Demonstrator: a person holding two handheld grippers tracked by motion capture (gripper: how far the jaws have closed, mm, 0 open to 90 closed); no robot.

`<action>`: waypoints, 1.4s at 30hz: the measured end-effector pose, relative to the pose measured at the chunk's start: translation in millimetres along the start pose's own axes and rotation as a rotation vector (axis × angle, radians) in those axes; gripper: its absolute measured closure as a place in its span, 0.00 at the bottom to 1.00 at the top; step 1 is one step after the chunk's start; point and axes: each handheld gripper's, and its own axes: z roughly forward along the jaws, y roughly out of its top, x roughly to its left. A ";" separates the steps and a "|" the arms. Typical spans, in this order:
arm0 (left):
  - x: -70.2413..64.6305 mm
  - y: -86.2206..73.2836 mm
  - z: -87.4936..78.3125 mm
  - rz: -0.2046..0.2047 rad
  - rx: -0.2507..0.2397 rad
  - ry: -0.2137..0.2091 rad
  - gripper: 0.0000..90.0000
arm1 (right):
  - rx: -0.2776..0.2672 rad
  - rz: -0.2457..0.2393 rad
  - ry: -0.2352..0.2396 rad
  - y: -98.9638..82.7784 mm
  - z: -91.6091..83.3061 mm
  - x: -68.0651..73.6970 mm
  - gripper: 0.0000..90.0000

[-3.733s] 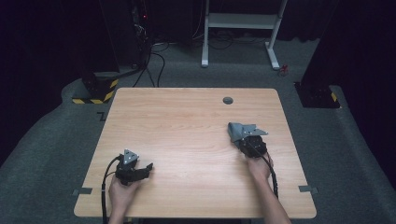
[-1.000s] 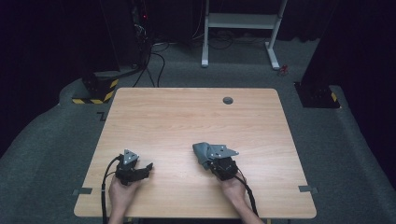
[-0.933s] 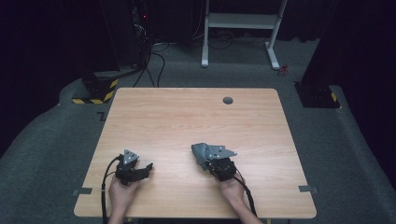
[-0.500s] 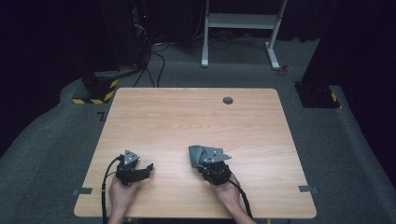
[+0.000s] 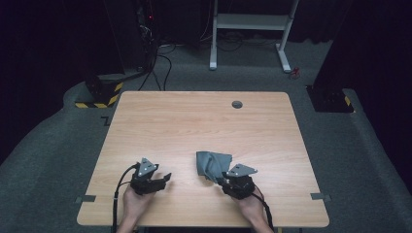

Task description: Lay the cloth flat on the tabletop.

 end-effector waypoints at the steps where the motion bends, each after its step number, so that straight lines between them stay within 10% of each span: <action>1: -9.1 7.3 0.7 0.027 -0.015 -0.029 0.40 | 0.000 0.000 0.000 0.0 0.0 0.0 0.74; 7: -55.7 43.9 13.9 0.156 -0.023 -0.141 0.41 | -0.001 0.044 -0.016 -7.2 -2.2 -13.7 0.77; 15: -81.8 63.8 48.3 0.244 0.027 -0.095 0.44 | 0.015 0.018 -0.008 -6.0 3.6 -8.8 0.79; 25: -74.6 68.5 58.9 0.239 0.057 -0.088 0.92 | 0.027 0.003 0.015 -4.1 5.9 -9.4 0.99; 42: -28.5 63.5 47.8 0.111 0.078 -0.025 0.91 | -0.035 -0.012 -0.031 23.9 5.9 -16.7 1.00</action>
